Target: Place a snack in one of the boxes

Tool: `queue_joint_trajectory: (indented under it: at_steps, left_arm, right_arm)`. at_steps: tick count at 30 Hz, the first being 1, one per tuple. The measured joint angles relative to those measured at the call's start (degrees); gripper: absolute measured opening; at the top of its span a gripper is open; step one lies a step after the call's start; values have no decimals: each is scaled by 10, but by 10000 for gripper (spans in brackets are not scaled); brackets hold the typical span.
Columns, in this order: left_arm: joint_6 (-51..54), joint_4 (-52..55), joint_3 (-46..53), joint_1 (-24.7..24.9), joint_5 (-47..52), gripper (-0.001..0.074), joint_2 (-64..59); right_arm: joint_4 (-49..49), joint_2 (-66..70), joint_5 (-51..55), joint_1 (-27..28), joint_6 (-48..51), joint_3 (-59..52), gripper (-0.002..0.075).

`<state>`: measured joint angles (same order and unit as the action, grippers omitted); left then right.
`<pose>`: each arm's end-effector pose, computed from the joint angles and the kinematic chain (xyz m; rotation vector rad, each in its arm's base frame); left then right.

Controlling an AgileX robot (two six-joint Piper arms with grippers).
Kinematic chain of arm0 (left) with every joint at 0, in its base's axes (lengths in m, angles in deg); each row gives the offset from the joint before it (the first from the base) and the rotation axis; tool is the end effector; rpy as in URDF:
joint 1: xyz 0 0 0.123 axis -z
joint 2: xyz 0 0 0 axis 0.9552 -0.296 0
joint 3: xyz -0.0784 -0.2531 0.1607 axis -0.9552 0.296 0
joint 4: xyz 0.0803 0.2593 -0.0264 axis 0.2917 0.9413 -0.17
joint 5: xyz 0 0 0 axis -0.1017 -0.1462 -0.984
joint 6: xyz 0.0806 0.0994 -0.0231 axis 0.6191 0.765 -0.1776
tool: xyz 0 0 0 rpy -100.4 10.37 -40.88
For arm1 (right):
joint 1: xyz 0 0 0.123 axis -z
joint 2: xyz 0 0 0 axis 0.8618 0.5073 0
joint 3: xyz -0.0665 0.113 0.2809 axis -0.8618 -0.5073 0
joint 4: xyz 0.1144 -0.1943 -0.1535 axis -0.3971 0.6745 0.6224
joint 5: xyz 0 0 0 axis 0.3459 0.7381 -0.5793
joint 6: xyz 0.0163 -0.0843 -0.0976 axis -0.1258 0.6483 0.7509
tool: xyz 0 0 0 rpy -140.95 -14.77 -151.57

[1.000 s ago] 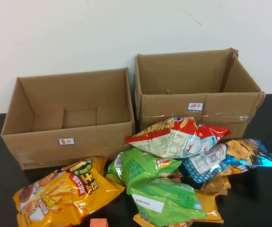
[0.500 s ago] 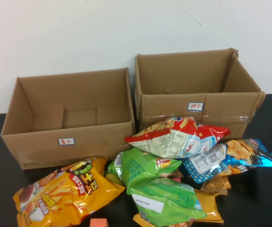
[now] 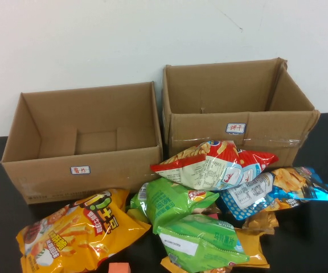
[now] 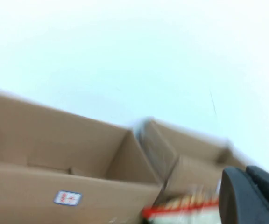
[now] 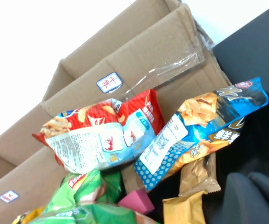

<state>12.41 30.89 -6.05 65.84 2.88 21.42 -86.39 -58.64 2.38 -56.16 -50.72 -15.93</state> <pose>0.0745 -0.0357 0.2850 -0.2087 1.5272 -0.5810 0.0877 0.0223 0.1722 0.4624 1.7449 0.6008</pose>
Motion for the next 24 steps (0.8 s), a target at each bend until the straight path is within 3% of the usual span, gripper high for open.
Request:
queue_joint_trajectory:
  at_steps: [6, 12, 14, 17, 21, 24]
  left_arm:
    - [21, 230, -182, 43, 151, -3, -159]
    - [23, 417, -278, 181, 239, 2, -314]
    - [26, 478, -286, 231, 251, 36, -354]
    - [17, 560, -288, 300, 268, 182, -411]
    - [-65, 665, -288, 360, 272, 521, -497]
    - [-127, 727, -288, 394, 264, 646, -561]
  right_arm:
    - [0, 0, 8, 0, 13, 0, -1]
    - [0, 0, 16, 0, 20, 0, -1]
    - [0, 0, 17, 0, 20, 0, -1]
    - [0, 0, 18, 0, 22, 0, -1]
    - [0, 0, 20, 0, 23, 0, -1]
    - [0, 0, 20, 0, 31, 0, -1]
